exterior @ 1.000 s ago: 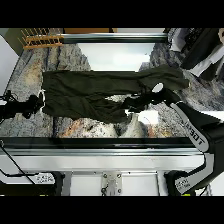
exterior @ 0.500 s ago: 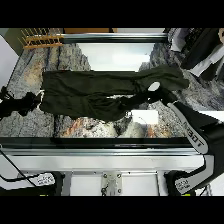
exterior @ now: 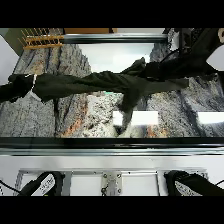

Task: Fold the clothes and pants, and hang the long-sleeved shirts on hangers.

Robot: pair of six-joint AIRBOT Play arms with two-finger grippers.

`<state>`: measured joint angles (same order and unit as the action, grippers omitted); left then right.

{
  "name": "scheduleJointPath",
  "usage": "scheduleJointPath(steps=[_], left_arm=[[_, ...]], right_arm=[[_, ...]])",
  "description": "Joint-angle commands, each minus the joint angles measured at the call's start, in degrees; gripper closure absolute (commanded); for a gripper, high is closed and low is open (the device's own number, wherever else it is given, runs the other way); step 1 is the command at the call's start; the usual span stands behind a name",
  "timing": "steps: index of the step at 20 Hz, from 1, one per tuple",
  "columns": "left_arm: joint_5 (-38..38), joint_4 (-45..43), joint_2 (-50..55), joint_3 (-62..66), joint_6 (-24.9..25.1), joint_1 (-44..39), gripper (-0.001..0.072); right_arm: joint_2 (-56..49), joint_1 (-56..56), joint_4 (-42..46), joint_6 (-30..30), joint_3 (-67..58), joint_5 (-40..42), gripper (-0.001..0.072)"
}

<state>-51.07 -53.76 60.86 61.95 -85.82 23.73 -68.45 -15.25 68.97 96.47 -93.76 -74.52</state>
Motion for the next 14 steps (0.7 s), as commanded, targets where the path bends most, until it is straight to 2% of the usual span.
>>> scheduleJointPath(steps=[1, 6, 7, 9, 11, 14], left_arm=[[-0.7, -3.8, -2.0, -1.7, -0.3, -1.7, 0.0687], [-2.6, -9.4, -2.5, -13.5, -0.1, 1.5, 0.0687], [-2.9, -9.8, -2.9, -15.3, 0.1, 2.5, 0.0687], [-2.8, -9.6, -4.0, -18.4, 0.1, 4.7, 0.0686], [-2.7, -9.6, -5.4, -20.5, 0.1, 6.3, 0.0686], [-2.5, -9.7, -7.0, -22.5, 0.1, 7.2, 0.0686]], right_arm=[[4.0, -8.3, 12.5, 9.5, 2.5, -3.5, 0.0693], [4.0, -17.4, 12.2, 14.9, 19.6, -2.1, 0.0687], [4.0, -17.5, 11.2, 15.0, 22.2, 0.4, 0.0616], [4.0, -16.3, 11.0, 14.4, 24.2, 5.9, 0.0048], [4.6, -12.6, 11.3, 14.1, 24.1, 7.9, 0.0043], [5.2, -1.0, 11.9, 9.3, 25.0, 1.6, 0.0043]])
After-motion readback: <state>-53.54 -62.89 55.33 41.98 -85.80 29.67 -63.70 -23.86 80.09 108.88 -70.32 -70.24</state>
